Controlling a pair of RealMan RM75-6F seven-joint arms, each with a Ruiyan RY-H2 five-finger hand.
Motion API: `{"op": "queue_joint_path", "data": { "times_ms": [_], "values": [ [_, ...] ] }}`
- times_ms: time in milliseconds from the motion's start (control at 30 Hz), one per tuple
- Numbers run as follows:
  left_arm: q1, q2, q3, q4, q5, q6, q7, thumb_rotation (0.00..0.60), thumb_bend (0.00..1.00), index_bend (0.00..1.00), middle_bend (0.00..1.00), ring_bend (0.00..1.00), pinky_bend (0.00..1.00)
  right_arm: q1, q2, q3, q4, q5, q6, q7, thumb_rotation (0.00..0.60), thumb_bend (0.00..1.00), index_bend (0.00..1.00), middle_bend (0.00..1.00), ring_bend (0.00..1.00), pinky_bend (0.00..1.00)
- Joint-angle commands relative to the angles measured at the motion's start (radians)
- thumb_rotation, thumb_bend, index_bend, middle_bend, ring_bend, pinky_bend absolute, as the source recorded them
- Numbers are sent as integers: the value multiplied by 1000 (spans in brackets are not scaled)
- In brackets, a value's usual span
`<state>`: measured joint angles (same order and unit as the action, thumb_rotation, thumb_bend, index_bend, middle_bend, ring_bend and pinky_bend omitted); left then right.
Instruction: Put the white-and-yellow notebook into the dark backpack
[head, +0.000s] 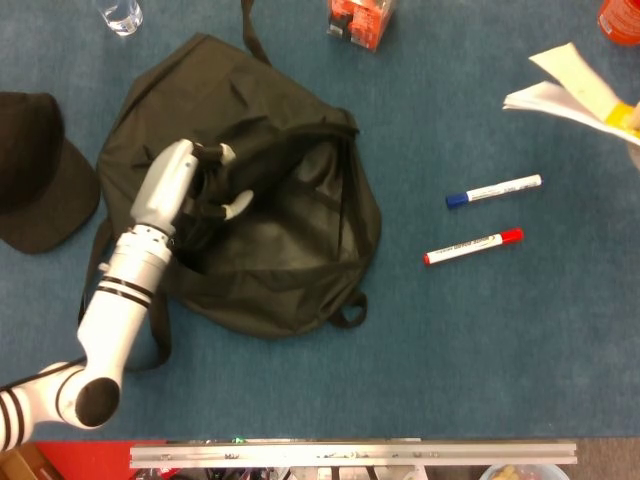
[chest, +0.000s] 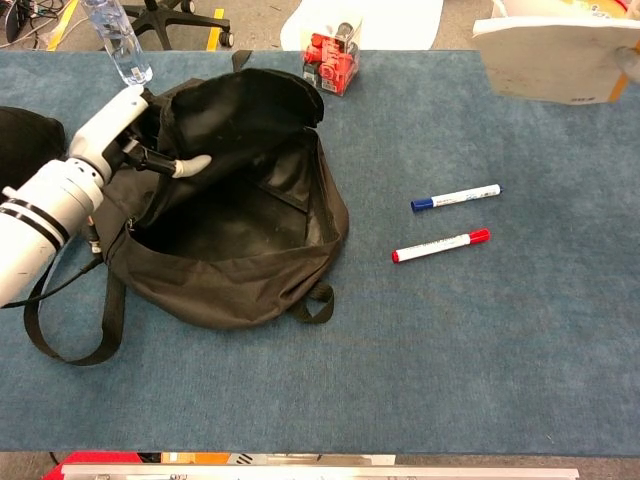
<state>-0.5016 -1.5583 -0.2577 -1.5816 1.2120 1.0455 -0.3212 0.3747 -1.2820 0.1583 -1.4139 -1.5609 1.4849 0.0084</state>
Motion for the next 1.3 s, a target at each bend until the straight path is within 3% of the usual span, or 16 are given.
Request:
{"op": "queue_joint_path", "data": {
  "times_ms": [33, 367, 633, 933, 1300],
  "values": [
    [15, 29, -15, -29, -17, -1, -39, 600, 248, 713, 786, 755, 925, 9, 40, -4, -95, 36, -66, 50, 600, 456, 936, 714, 559, 663],
    [44, 58, -21, -59, -5, 40, -105, 600, 248, 691, 782, 751, 920, 54, 156, 20, -393, 200, -308, 305, 600, 491, 940, 723, 570, 674],
    [48, 70, -21, -93, -12, 37, -129, 600, 248, 678, 772, 750, 917, 105, 236, 78, -542, 367, -559, 652, 600, 491, 945, 724, 571, 674],
    [48, 78, -19, -109, -10, 41, -128, 600, 248, 669, 769, 749, 916, 141, 249, 131, -541, 405, -742, 907, 600, 491, 945, 727, 577, 678],
    [49, 88, -19, -124, -13, 47, -126, 600, 248, 663, 766, 749, 916, 173, 180, 181, -497, 336, -871, 1149, 600, 491, 947, 734, 590, 685]
  ]
}}
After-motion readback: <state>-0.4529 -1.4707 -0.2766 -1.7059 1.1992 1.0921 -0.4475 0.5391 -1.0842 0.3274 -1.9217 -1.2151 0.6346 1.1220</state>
